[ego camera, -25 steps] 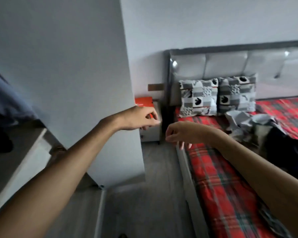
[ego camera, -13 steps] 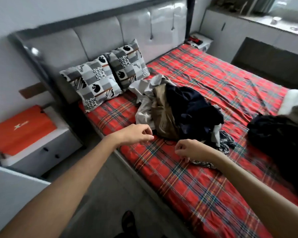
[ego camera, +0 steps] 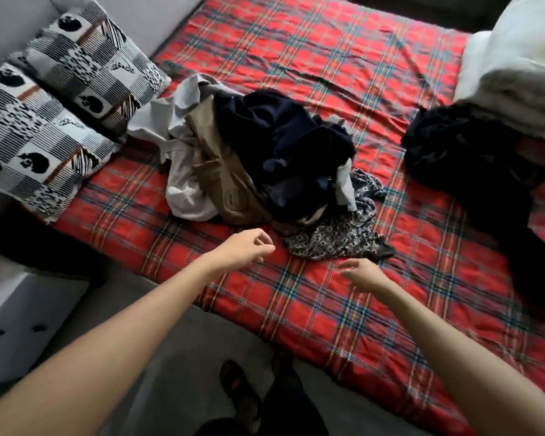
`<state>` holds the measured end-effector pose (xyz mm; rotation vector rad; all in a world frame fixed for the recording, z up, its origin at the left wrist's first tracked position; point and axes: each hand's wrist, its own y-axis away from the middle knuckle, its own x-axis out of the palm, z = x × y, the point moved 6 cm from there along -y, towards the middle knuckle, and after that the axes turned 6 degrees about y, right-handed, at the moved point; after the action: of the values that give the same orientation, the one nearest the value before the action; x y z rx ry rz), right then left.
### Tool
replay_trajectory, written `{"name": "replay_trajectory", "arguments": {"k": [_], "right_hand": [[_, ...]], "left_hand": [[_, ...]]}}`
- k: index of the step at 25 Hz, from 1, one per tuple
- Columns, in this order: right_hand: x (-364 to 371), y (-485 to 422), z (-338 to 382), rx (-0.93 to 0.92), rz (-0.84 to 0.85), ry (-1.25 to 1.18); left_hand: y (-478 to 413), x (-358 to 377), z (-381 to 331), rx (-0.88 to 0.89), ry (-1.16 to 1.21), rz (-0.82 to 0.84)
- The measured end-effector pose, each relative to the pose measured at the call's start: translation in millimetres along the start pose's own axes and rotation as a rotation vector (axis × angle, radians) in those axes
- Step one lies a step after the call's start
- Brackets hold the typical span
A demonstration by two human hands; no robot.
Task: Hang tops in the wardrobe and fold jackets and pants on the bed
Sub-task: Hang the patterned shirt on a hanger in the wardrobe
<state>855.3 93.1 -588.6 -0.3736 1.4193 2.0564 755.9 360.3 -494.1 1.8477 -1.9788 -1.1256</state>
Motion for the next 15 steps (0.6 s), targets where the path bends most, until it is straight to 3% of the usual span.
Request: {"name": "replay_trajectory", "arguments": {"k": [3,10,12,15], "right_hand": [[30,-76,-26,0.132,0.179,-0.216],[82,-202,-21,0.307,0.251,-0.735],[97,-223,-24,0.362,0.186,-0.942],[105,-244,-33,0.448,-0.043,-1.197]], "left_hand": [[-55,14,25,-0.128,0.006,0.025],[-134,27,68,-0.260,0.049,-0.039],[-137,28,81,-0.285,0.049,-0.022],[-135,18,92,-0.283,-0.027,-0.102]]}}
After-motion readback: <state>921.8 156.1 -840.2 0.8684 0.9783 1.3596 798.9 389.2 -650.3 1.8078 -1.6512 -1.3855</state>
